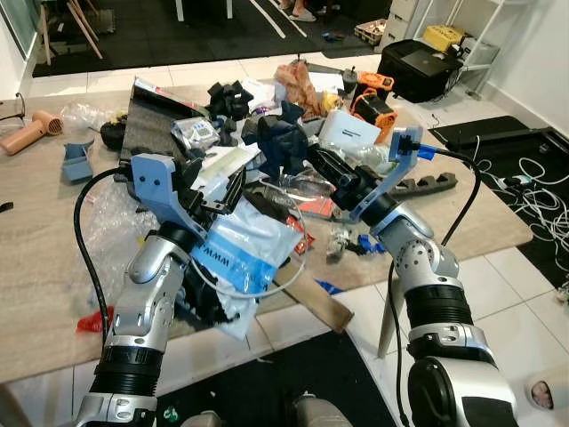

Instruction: Picking trash to rubbish bin

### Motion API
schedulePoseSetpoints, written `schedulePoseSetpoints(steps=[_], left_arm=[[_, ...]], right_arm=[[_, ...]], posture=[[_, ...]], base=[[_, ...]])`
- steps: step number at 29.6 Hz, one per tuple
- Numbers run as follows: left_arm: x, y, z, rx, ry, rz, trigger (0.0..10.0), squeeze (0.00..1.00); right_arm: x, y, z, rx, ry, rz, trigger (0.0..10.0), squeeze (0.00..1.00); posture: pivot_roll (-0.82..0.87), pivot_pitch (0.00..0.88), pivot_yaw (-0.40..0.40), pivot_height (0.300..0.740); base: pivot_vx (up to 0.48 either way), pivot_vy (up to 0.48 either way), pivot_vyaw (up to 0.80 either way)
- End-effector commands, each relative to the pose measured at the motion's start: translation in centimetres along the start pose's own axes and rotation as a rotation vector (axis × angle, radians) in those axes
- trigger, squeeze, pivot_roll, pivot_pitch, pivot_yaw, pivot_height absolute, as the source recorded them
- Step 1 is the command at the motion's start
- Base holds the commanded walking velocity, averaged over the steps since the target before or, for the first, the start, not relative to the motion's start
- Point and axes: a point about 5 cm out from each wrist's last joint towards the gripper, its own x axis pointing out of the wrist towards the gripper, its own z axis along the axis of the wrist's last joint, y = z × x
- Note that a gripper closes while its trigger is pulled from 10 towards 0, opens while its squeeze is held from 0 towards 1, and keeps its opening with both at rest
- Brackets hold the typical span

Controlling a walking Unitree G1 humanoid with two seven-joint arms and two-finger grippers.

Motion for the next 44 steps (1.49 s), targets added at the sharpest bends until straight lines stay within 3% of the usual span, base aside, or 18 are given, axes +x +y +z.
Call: schedulePoseSetpoints(steps=[1,37,44], left_arm=[[0.21,-0.44,-0.45,-0.011,0.018,-0.005,10.0,0.00],[0.28,-0.68,-0.62,-0.003,0.025,-0.016,10.0,0.00],[0.30,-1.03,-0.77,0.033,0.028,-0.056,10.0,0.00]], right_arm=[[-0.13,-0.02,-0.11,-0.009,0.000,-0.009,10.0,0.00],[-0.08,0.09,-0.26,-0.013,0.011,-0.007,10.0,0.00],[-0.01,-0.02,-0.90,-0.012,0.072,-0.014,10.0,0.00]], posture=[[-0.04,0.000,-0.053,0.740],[-0.04,0.000,-0.055,0.740],[-0.04,0.000,-0.054,0.740]], base=[[-0.412,0.000,0.00],[-0.428,0.000,0.00],[0.000,0.000,-0.57]])
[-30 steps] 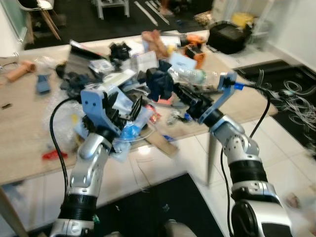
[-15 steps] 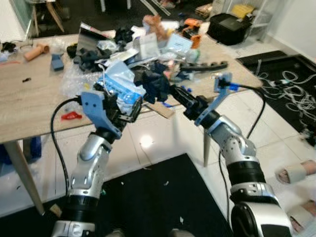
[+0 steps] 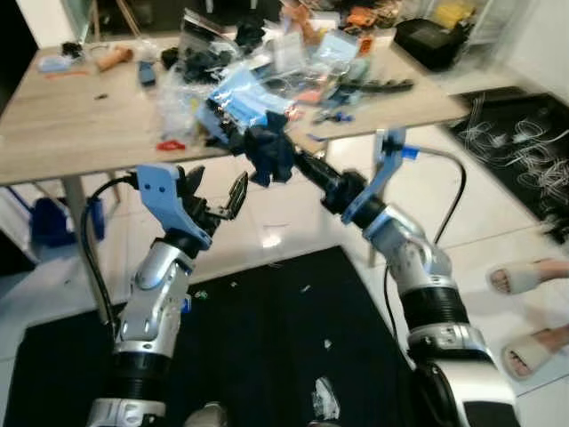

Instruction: Picking trash to rubbish bin

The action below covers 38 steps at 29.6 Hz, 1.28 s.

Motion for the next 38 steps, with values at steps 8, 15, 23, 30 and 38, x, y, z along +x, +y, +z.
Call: schedulePoseSetpoints(steps=[8,15,23,30,38], left_arm=[[0.2,-0.6,-0.3,0.037,0.012,-0.058,10.0,0.00],[0.1,-0.9,-0.5,0.064,0.019,-0.090,10.0,0.00],[0.1,-0.9,-0.7,0.069,0.024,-0.100,10.0,0.00],[0.0,-0.8,-0.7,0.070,0.021,-0.106,10.0,0.00],[0.0,-0.8,-0.7,0.073,0.019,-0.114,10.0,0.00]], right_arm=[[0.0,-0.1,-0.3,0.000,0.020,-0.013,10.0,0.00],[0.0,-0.2,-0.4,0.003,0.026,-0.014,10.0,0.00],[-0.1,-0.3,-0.6,-0.003,0.037,-0.014,10.0,0.00],[-0.3,-0.2,-1.1,-0.077,0.094,0.018,10.0,0.00],[-0.4,0.0,-1.4,-0.109,0.121,0.037,10.0,0.00]], posture=[[-0.04,0.000,-0.053,0.740],[-0.04,0.000,-0.053,0.740],[-0.04,0.000,-0.055,0.740],[-0.04,0.000,-0.055,0.740],[-0.04,0.000,-0.055,0.740]], base=[[0.000,0.000,-0.78],[0.000,0.000,-0.77],[0.000,0.000,-0.77],[0.000,0.000,-0.77],[0.000,0.000,-0.77]])
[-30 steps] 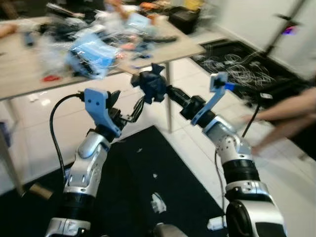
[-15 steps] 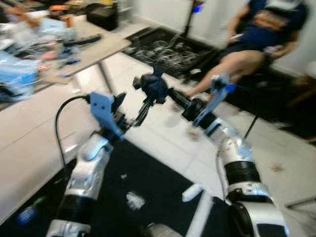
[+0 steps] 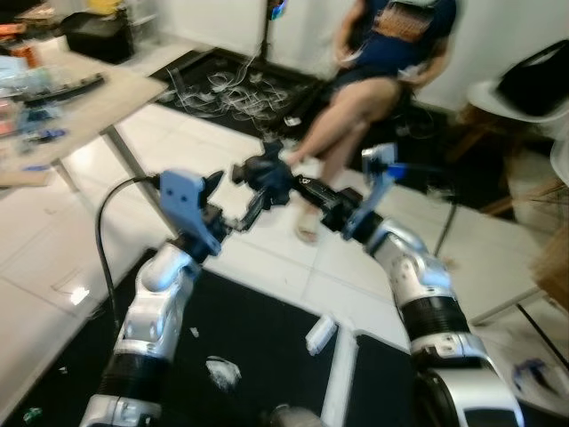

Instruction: Picking trash to rubbish bin

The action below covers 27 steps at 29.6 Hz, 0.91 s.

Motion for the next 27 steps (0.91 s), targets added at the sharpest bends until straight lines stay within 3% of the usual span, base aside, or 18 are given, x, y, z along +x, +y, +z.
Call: schedulePoseSetpoints(steps=[1,27], left_arm=[[-0.05,-0.08,-0.28,0.006,0.011,-0.009,10.0,0.00],[-0.09,-0.07,-0.24,0.002,-0.002,-0.017,10.0,0.00]], right_arm=[[-0.27,-0.16,-0.01,-0.004,0.009,0.000,10.0,0.00],[-0.33,-0.26,-0.02,-0.037,0.016,0.002,10.0,0.00]], posture=[[-0.04,0.000,-0.055,0.740],[-0.04,0.000,-0.054,0.740]], base=[[0.000,0.000,-0.77],[0.000,0.000,-0.77]])
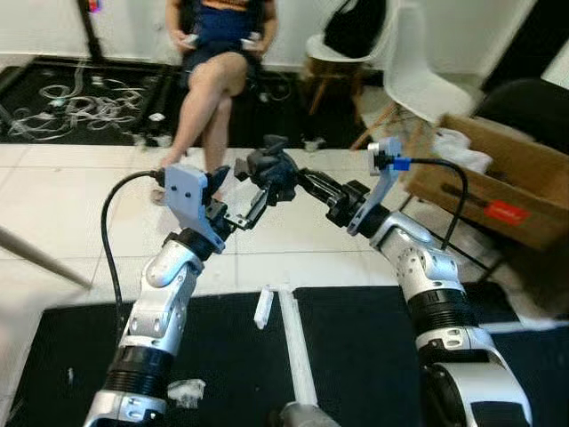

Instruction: Picking trash to rubbish bin

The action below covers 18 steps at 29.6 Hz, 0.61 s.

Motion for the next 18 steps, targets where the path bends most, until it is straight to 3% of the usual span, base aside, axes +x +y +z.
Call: schedulePoseSetpoints(steps=[1,12,18], left_arm=[[0.0,-0.1,0.0,0.000,-0.004,-0.007,10.0,0.00],[-0.2,-0.2,0.0,0.007,-0.008,-0.011,10.0,0.00],[-0.5,-0.4,-0.3,0.005,0.008,-0.048,10.0,0.00]], right_arm=[[-0.1,-0.1,0.1,-0.028,0.007,-0.001,10.0,0.00],[-1.0,0.5,-0.7,-0.171,0.099,0.108,10.0,0.00],[-1.0,0.5,-1.0,-0.173,0.103,0.106,10.0,0.00]], posture=[[-0.04,0.000,-0.054,0.740],[-0.03,0.000,-0.054,0.740],[-0.03,0.000,-0.051,0.740]], base=[[0.000,0.000,-0.77],[0.000,0.000,-0.77],[0.000,0.000,-0.77]])
